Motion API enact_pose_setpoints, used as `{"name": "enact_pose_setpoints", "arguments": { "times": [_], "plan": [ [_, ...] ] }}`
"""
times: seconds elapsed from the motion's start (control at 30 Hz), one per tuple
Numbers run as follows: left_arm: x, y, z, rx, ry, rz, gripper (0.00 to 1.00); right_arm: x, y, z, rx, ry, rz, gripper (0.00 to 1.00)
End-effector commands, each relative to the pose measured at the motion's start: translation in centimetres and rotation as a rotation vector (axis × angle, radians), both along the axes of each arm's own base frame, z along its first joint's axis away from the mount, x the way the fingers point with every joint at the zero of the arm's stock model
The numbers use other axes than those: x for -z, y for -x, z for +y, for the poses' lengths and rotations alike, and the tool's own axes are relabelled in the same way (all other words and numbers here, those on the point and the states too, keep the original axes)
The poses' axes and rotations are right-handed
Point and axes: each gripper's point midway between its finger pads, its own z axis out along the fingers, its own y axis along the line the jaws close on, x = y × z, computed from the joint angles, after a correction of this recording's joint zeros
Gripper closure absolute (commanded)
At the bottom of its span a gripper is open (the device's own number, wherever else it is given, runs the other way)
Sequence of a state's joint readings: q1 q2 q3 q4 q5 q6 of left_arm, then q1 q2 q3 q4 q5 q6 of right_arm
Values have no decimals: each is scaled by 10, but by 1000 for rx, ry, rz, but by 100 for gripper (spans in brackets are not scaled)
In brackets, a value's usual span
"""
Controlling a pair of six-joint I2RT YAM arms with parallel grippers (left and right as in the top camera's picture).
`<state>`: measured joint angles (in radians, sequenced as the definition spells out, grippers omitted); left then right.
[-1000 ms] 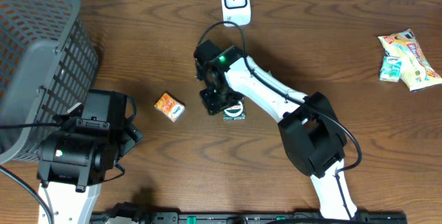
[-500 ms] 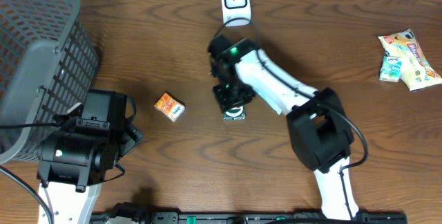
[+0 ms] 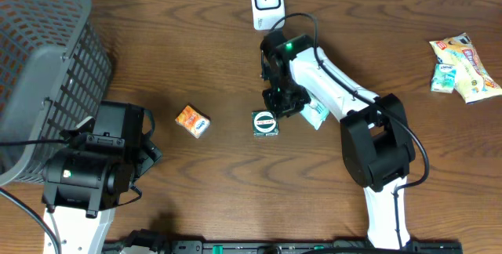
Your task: Scan the item barcode
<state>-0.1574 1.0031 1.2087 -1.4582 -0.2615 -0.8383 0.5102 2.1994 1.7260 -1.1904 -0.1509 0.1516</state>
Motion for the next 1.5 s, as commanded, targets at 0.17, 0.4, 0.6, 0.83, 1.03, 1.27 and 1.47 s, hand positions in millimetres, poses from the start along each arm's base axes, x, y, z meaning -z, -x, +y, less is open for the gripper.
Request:
{"name": "enact_pose_setpoints", "arguments": {
  "times": [0.17,0.4,0.6,0.83,1.03,1.27,1.47],
  "plan": [
    [-7,-1,3,-16,-10,-25,3,22,15,-7,7,9,9,88],
    [-7,-1,3,-16,-10,-25,2,16,26,46,-15,-224,53,89],
    [-7,-1,3,-16,-10,-25,2,4,25,95,29,-391,47,85],
    [-7,-1,3,-17,-10,-25,2,-21,12,126,25,-512,13,79],
    [-7,-1,3,-16,-10,-25,3,-42,-15,86,44,-367,-50,73],
    [-7,-1,3,-16,-10,-25,2,-45,-31,-8,62,36,-120,53],
    [-7,-1,3,-17,-10,-25,2,-38,-31,-62,42,314,-164,12]
  ]
}}
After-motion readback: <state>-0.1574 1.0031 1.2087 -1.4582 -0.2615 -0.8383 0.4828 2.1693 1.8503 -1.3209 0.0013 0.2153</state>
